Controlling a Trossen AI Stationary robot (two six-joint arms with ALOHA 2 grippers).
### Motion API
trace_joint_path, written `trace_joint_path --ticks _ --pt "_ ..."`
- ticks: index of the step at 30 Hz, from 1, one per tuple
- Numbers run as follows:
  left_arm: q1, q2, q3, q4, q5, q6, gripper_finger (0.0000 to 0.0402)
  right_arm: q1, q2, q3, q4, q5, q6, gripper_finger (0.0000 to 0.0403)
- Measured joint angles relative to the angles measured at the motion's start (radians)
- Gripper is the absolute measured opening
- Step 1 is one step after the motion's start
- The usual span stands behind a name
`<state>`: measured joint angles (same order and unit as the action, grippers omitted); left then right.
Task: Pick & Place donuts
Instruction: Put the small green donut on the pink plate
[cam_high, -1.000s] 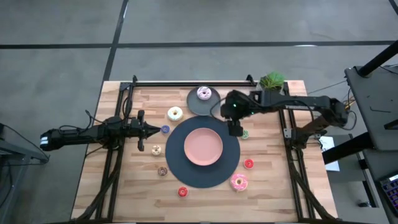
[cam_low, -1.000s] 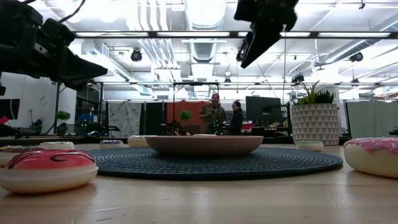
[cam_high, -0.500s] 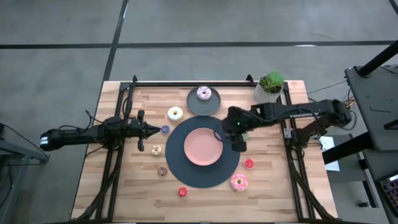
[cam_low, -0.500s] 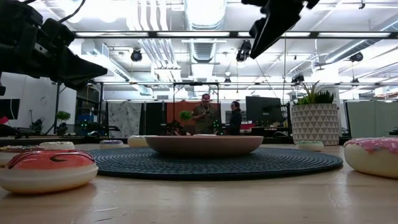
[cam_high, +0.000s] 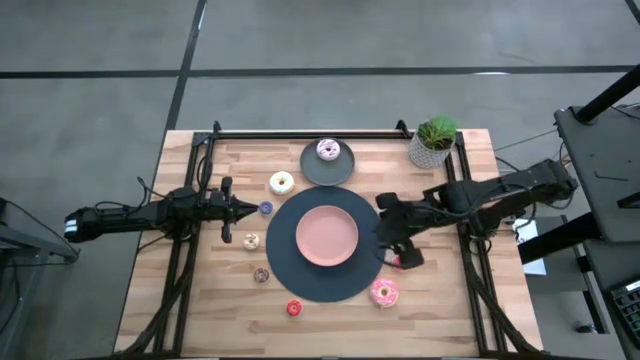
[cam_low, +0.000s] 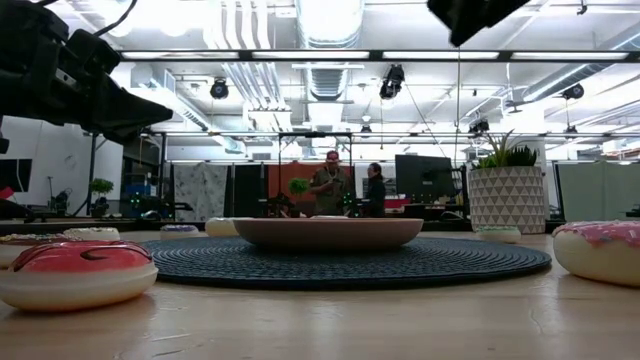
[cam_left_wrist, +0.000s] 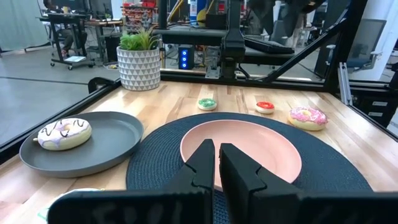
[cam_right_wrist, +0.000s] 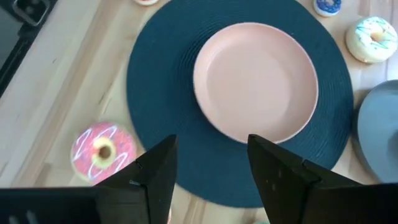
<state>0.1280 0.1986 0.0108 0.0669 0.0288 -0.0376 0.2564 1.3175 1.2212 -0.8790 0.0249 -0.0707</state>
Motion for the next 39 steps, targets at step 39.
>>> trace_joint_path --ticks 39 --pt "0.0 0.0 0.0 -0.002 0.0 0.0 0.0 -0.336 -0.133 -0.298 -0.084 0.029 0.035 0.022"
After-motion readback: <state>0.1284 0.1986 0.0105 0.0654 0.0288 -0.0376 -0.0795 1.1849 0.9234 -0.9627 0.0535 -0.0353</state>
